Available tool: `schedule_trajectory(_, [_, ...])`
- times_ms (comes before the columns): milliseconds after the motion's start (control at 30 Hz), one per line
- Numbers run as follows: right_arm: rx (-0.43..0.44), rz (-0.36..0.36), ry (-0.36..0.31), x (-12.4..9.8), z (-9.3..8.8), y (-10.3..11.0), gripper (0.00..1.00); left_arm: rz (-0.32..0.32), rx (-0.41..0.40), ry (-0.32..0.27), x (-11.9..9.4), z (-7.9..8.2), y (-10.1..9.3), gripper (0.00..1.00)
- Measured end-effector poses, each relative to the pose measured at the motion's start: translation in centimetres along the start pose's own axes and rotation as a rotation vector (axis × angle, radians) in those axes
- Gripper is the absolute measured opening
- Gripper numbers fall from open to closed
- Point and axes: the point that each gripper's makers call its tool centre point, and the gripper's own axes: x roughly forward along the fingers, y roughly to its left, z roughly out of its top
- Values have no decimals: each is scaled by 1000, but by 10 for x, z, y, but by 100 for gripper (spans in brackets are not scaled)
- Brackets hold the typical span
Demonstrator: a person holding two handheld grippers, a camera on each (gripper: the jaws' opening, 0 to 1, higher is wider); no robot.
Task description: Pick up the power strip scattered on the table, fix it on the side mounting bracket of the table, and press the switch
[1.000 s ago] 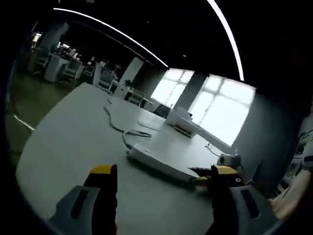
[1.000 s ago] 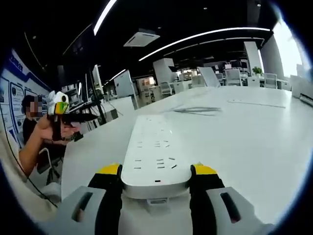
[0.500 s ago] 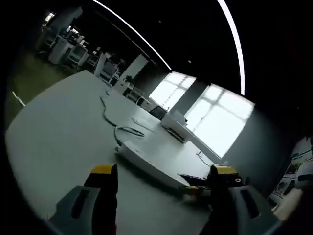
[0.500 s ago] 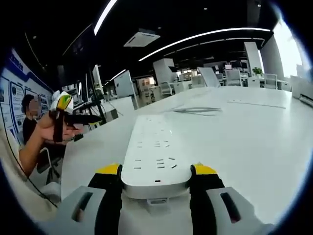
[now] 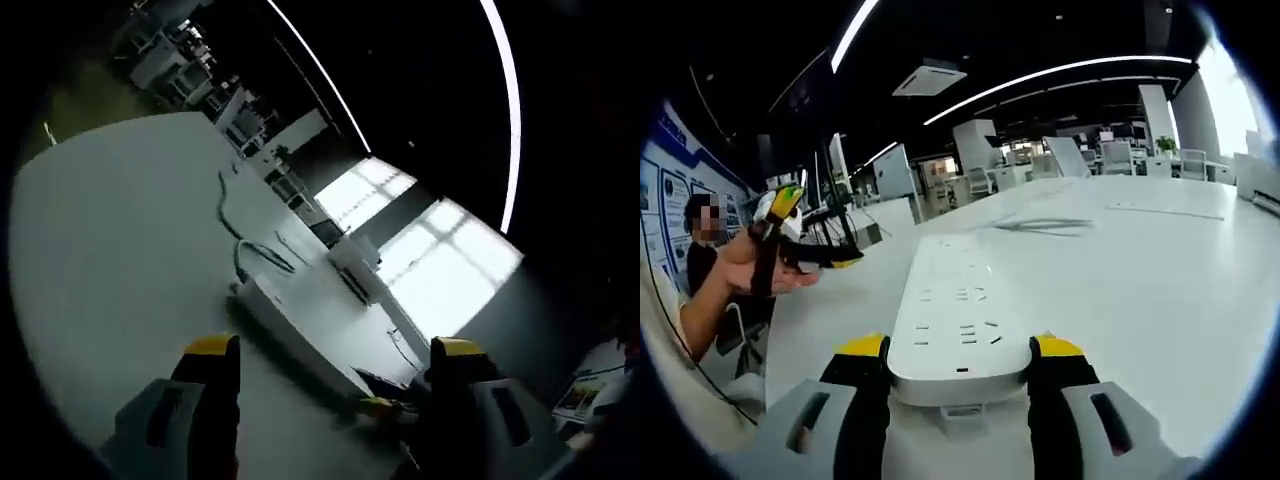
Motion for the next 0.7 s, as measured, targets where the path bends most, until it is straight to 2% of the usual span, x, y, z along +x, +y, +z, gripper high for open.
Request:
schedule_trajectory(300, [5,2,1,0,0,0,50,5,-58,10,8,-9,-6,78])
schedule_trajectory(567, [2,1,0,0,0,2,50,14,-85,21,15,-12,-10,81])
schedule_trajectory(700, [0,1,0,0,0,2,50,14,-130,24,19,-15,-8,80])
